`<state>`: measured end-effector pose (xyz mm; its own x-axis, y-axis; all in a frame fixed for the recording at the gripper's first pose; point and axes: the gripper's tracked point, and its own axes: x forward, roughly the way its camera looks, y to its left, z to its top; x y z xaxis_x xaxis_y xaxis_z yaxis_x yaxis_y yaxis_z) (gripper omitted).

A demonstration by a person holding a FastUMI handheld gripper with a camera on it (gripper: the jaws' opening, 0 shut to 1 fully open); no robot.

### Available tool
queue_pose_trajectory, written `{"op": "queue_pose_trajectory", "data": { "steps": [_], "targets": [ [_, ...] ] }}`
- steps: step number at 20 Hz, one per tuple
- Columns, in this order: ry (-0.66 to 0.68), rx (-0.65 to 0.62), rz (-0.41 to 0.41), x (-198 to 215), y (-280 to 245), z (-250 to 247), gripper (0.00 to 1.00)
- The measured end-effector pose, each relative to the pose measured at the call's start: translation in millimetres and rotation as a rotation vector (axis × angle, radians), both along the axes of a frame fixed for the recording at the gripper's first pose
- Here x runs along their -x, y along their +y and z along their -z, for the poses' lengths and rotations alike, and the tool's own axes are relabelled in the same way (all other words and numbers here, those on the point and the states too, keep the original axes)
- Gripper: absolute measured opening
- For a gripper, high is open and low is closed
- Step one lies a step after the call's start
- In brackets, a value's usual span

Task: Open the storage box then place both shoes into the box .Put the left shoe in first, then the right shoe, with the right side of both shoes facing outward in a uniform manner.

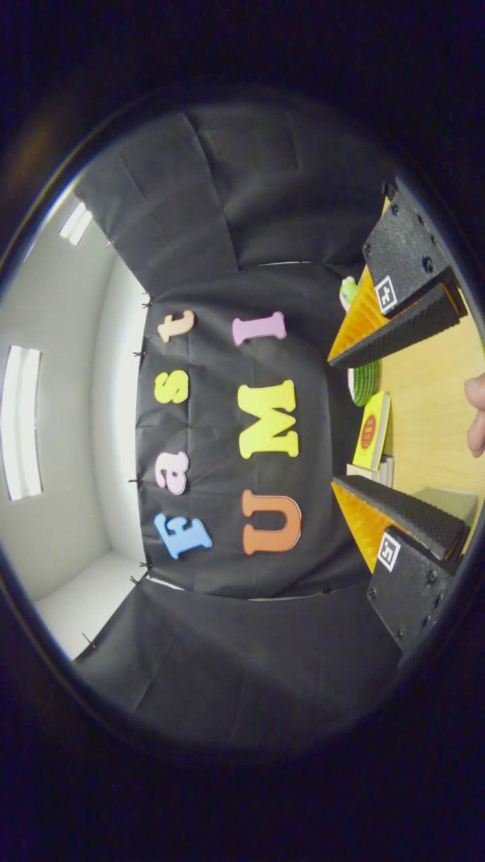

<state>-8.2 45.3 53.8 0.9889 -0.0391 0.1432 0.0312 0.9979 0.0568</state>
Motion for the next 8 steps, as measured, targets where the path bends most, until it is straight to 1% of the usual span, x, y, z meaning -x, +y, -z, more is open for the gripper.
{"op": "queue_pose_trajectory", "data": {
  "steps": [3, 8],
  "targets": [
    [0.015, -0.016, -0.016, -2.0, 2.0, 0.6, 1.00],
    [0.033, 0.009, -0.040, -5.5, 14.2, 1.2, 1.00]
  ]
}}
